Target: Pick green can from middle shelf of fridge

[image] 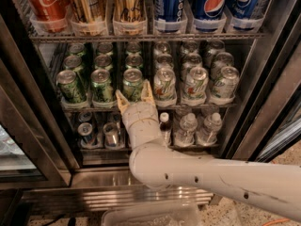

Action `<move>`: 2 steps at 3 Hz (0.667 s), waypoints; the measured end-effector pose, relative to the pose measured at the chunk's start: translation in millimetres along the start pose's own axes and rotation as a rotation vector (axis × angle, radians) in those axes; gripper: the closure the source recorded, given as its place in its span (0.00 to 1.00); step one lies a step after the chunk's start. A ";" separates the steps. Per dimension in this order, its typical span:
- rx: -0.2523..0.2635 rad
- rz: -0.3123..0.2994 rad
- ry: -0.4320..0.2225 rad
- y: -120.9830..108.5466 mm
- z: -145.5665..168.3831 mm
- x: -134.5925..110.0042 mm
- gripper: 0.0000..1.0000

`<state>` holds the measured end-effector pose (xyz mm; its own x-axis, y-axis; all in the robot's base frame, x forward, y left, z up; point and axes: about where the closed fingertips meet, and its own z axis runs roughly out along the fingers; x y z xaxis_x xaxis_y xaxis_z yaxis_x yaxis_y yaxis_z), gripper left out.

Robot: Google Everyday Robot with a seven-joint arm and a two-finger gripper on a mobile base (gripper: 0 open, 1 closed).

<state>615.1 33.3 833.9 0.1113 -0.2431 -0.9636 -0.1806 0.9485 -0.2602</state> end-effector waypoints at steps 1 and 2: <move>0.001 0.019 -0.007 -0.8 7.2 -1.2 0.34; -0.004 0.042 -0.006 -1.1 13.1 -0.2 0.53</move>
Offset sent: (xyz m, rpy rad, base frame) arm 0.0192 0.0027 -0.0003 0.0676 0.0143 0.0147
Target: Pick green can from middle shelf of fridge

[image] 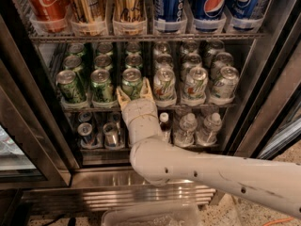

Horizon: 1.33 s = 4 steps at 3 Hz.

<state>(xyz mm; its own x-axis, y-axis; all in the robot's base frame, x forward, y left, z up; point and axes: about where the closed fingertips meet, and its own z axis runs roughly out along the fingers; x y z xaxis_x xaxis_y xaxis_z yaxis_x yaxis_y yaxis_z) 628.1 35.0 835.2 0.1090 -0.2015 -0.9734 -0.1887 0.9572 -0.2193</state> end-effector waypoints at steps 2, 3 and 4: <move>-0.036 0.021 0.008 -1.8 6.0 2.7 1.00; -0.036 0.021 0.008 -1.8 6.0 2.6 1.00; -0.059 0.023 -0.015 0.1 4.1 -12.5 1.00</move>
Offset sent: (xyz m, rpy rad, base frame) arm 0.0060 -0.0016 -0.0015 0.0139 0.0164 0.0285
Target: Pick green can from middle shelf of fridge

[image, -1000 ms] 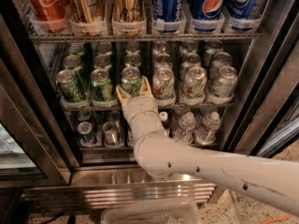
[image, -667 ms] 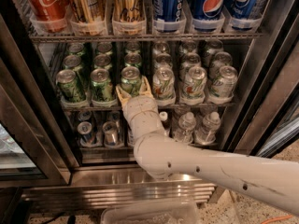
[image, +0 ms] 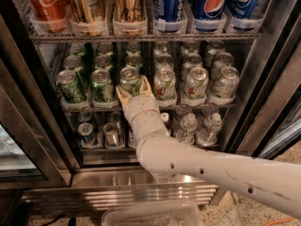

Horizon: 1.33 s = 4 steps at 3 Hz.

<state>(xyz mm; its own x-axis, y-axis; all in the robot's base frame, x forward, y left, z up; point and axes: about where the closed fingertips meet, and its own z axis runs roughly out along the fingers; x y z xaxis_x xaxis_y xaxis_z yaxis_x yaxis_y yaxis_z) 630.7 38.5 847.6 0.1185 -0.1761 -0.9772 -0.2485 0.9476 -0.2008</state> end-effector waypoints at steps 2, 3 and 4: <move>-0.052 -0.007 -0.059 0.2 -10.2 -46.2 1.00; -0.049 -0.004 -0.037 -11.0 -23.0 -54.9 1.00; -0.039 -0.002 0.016 -22.6 -48.2 -52.3 1.00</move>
Offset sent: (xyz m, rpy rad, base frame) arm -0.0235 0.0048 0.0688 0.0036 -0.0747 0.0879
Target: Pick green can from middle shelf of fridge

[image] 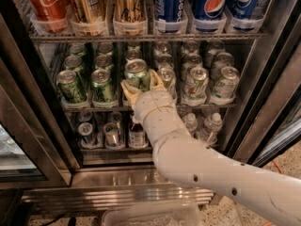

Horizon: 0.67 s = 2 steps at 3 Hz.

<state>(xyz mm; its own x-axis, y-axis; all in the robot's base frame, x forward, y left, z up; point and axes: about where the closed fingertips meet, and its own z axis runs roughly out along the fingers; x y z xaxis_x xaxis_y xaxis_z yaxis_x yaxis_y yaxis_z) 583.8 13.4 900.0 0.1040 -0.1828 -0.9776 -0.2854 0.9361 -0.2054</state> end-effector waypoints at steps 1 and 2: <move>0.003 -0.016 0.061 -9.2 -30.4 11.5 1.00; -0.030 -0.044 0.120 -19.3 -54.1 20.6 1.00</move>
Offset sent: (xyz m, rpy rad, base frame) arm -0.0729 -0.0509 -0.0373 -0.1432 0.1972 0.0774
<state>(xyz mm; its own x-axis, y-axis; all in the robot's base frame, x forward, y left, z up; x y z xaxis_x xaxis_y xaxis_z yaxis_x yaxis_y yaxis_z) 539.9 -24.7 881.3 0.0027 -0.2598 -0.9657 -0.3113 0.9174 -0.2477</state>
